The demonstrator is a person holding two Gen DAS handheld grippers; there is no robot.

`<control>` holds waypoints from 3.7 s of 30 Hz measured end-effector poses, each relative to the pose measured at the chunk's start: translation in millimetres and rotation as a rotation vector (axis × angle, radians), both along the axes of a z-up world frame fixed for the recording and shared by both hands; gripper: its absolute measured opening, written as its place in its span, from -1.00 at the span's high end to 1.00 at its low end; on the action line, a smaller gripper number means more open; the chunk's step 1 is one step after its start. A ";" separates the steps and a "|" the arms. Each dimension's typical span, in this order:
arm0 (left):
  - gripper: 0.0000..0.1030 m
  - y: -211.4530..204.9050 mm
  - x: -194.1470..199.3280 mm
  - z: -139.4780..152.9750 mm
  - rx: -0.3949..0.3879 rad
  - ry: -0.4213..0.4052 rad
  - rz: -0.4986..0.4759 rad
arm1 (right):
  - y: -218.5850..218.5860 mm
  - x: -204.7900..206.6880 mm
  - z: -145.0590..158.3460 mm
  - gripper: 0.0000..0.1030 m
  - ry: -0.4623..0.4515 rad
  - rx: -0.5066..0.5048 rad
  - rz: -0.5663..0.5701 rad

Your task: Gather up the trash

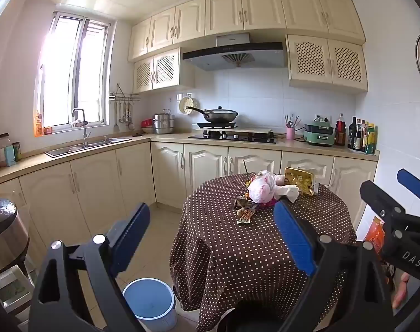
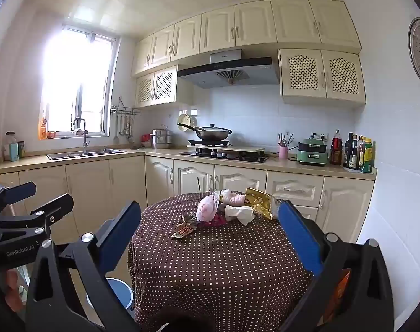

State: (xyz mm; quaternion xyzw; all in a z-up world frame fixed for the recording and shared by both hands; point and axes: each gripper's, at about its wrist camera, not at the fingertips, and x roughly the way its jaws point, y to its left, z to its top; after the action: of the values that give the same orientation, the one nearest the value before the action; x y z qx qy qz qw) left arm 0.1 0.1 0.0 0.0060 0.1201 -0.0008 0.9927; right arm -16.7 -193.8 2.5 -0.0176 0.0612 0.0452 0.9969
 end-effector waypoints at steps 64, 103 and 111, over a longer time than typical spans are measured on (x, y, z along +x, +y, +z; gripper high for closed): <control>-0.74 -9.4 0.8 -7.4 0.004 0.012 -0.013 | 2.7 7.6 -11.4 -0.86 0.032 0.002 0.008; -0.73 -10.1 4.5 -13.5 0.005 0.023 -0.013 | 5.3 11.6 -17.0 -0.86 0.047 0.005 0.016; -0.74 -2.1 21.4 -17.0 0.020 0.043 0.003 | 4.5 33.9 -19.3 -0.86 0.062 0.017 0.020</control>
State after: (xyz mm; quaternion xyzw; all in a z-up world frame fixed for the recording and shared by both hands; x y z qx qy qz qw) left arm 21.5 -2.0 -17.0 0.0159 0.1412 0.0017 0.9899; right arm 17.2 -189.3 -16.8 -0.0085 0.0913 0.0564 0.9942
